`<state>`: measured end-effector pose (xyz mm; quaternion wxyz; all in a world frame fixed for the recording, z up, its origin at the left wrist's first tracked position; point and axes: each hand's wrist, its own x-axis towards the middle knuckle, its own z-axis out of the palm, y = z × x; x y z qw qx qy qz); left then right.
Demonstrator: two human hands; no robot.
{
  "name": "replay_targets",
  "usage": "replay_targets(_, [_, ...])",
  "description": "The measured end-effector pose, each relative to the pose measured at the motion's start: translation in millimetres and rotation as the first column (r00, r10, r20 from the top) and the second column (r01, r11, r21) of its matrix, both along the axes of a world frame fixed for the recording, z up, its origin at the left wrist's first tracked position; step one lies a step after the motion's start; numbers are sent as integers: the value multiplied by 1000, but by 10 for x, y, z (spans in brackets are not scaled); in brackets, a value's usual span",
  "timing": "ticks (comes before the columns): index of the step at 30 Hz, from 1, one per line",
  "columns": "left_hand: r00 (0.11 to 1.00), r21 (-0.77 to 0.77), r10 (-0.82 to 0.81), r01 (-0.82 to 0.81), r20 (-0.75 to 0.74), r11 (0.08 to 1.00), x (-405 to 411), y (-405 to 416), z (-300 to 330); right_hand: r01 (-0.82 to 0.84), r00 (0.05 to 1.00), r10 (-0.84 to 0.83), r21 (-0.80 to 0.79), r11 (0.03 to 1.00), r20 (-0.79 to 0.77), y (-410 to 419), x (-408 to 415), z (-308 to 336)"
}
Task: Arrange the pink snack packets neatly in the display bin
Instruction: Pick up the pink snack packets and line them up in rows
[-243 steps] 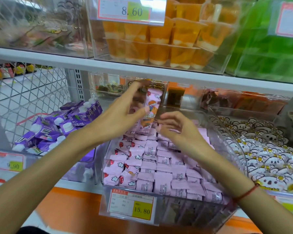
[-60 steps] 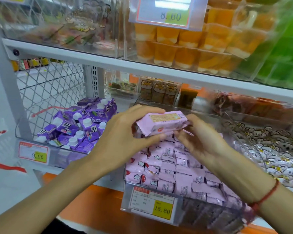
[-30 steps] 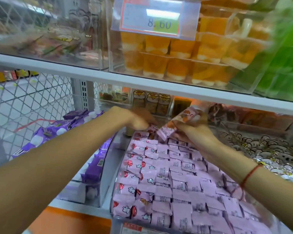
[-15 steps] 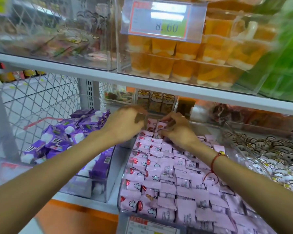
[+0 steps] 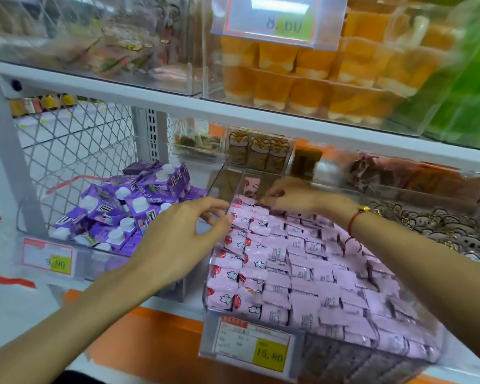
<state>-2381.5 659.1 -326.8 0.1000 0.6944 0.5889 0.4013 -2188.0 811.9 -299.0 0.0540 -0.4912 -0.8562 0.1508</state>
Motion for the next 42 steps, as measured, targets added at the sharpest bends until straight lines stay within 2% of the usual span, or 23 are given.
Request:
replay_targets(4, [1000, 4, 10, -10, -6, 1000, -6, -1, -29, 212, 927, -163, 114, 971, -337, 84, -153, -129])
replay_targets(9, [1000, -7, -16, 16, 10, 1000, -16, 2, -47, 209, 882, -136, 115, 971, -452, 149, -321, -336])
replay_targets(12, [1000, -2, -17, 17, 14, 1000, -23, 7, -53, 169, 915, -89, 172, 970, -394, 196, -289, -306])
replay_targets(17, [999, 3, -27, 27, 37, 1000, -27, 17, -61, 73, 987, -18, 343, 936, -161, 183, -127, -204])
replay_targets(24, [998, 1, -38, 38, 55, 999, -30, 23, -72, 195, 904, -78, 243, 950, -420, 226, -273, -332])
replay_targets(25, [998, 1, -37, 37, 56, 999, -30, 25, -75, 182, 920, -86, 222, 958, -382, 247, -330, -332])
replay_targets(27, [998, 2, -37, 37, 50, 999, -31, 31, -81, 130, 977, -92, 194, 972, -192, 286, -418, -323])
replay_targets(29, [999, 2, -36, 36, 41, 999, -34, 37, -87, 107, 994, -105, 150, 983, -22, 300, -444, -246])
replay_targets(31, [999, -1, -38, 38, 34, 999, -37, 39, -88, 93, 995, -95, 55, 994, 37, 284, -401, -138])
replay_targets(33, [999, 7, -34, 34, 29, 999, -38, 39, -91, 61, 998, -62, -61, 996, -14, 218, -307, -54])
replay_targets(35, [999, 9, -31, 30, 27, 1000, -36, 32, -81, 54, 981, -76, -129, 990, -177, 77, -189, 6])
replay_targets(37, [999, 7, -33, 33, 6, 999, -29, -3, -69, 53, 941, -91, -124, 991, -327, -103, -46, 55])
replay_targets(40, [999, 5, -38, 38, 25, 999, -23, -98, -54, 9, 954, -28, -66, 998, -299, -402, 151, 149])
replay_targets(42, [999, 79, -25, 23, 26, 997, -16, -197, -33, -19, 974, 14, -18, 1000, -225, -624, 256, 204])
